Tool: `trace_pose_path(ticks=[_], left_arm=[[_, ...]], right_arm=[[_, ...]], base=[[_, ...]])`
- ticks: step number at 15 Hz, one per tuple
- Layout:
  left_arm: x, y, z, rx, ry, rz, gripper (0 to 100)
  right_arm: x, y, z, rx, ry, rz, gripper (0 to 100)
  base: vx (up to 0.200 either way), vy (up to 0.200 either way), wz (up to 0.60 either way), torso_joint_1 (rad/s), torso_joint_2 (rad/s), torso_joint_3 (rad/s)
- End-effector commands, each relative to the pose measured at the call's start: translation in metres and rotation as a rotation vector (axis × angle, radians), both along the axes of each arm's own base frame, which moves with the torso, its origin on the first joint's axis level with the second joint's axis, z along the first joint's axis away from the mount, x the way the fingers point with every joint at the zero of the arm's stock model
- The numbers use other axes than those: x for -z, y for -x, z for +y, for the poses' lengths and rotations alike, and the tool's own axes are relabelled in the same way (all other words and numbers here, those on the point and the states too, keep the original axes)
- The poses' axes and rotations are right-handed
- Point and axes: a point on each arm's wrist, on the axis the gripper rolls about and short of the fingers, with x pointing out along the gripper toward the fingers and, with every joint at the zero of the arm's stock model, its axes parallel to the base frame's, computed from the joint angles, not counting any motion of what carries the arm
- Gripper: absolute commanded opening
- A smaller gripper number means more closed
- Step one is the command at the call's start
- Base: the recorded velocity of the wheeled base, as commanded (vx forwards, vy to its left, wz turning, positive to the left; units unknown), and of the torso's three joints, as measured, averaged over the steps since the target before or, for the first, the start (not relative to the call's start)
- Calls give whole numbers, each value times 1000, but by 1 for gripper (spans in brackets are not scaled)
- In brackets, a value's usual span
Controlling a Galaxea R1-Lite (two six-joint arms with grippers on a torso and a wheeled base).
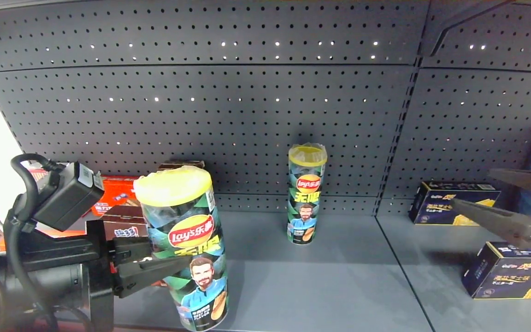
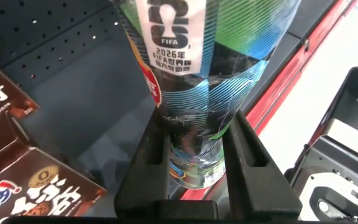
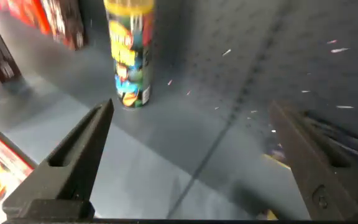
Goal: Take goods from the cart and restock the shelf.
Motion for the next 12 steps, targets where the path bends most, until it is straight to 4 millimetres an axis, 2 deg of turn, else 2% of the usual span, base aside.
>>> trace_pose_path(ticks=[1, 3, 8, 12], left_arm=[[1, 0, 2, -9, -1, 0, 0], [1, 0, 3, -17, 0, 2, 0], [4, -1, 6, -25, -1, 12, 0], [5, -1, 6, -25, -3, 16, 0]], right_arm=[[10, -46, 26, -44, 39, 88, 100], [14, -59, 33, -65, 46, 115, 100], [28, -79, 45, -283, 15, 135, 100], [48, -112, 49, -371, 6, 97, 100]], base=[[0, 0, 0, 0, 0, 0], [0, 0, 0, 0, 0, 0], [0, 0, 0, 0, 0, 0], [0, 0, 0, 0, 0, 0]])
